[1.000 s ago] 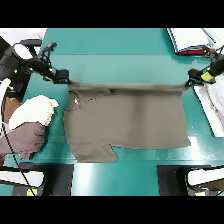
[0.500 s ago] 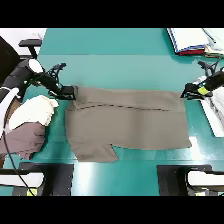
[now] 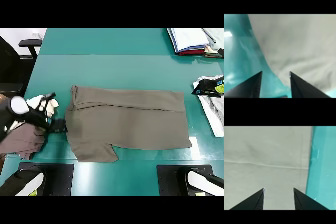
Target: Fold the shirts.
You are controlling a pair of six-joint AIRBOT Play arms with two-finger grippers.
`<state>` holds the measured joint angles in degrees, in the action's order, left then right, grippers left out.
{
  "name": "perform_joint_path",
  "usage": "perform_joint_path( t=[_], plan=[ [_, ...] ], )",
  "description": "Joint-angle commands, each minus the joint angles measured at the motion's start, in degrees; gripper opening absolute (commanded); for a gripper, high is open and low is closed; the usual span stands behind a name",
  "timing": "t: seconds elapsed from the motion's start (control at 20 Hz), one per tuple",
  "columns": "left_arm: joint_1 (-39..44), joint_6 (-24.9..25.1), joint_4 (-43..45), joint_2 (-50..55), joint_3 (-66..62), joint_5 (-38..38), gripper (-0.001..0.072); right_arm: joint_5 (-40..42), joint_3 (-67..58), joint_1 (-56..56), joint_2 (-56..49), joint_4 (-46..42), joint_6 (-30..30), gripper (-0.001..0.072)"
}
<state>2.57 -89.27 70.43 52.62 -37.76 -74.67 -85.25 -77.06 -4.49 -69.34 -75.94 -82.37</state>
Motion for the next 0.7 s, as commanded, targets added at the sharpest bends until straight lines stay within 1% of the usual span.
perform_joint_path(
  t=[0.0, 0.25, 0.35, 0.45, 0.55, 0.6, 0.65],
  plan=[
    [0.0, -1.4, -6.3, -6.7, 11.9, 1.0, 0.0409, -0.3, 0.0, 1.2, 1.9, -0.1, 0.0, 0.0423],
    [0.0, -0.4, -11.2, -6.7, 17.2, 6.6, 0.041, -0.3, 0.0, 1.2, 1.9, -0.1, -0.1, 0.0423],
    [0.4, 1.4, -14.4, -6.6, 18.5, 8.4, 0.0409, -0.4, 0.0, 1.2, 1.9, -0.1, -0.1, 0.0423],
    [3.8, 1.2, -15.1, -6.6, 18.8, 10.4, 0.0405, -0.3, 0.0, 1.2, 1.9, -0.1, -0.1, 0.0423],
    [7.6, 1.2, -15.2, -6.6, 18.8, 11.2, 0.008, -0.9, 0.0, 1.2, 1.9, -0.1, -0.1, 0.0423],
    [8.4, 1.2, -15.2, -6.6, 18.8, 11.1, 0.0029, -1.9, 0.0, 0.9, 1.9, -0.3, 0.0, 0.0422],
    [8.4, 1.2, -15.1, -6.6, 18.5, 10.2, 0.0029, -3.3, 0.0, 0.1, 1.9, -0.3, 0.0, 0.0423]
  ],
)
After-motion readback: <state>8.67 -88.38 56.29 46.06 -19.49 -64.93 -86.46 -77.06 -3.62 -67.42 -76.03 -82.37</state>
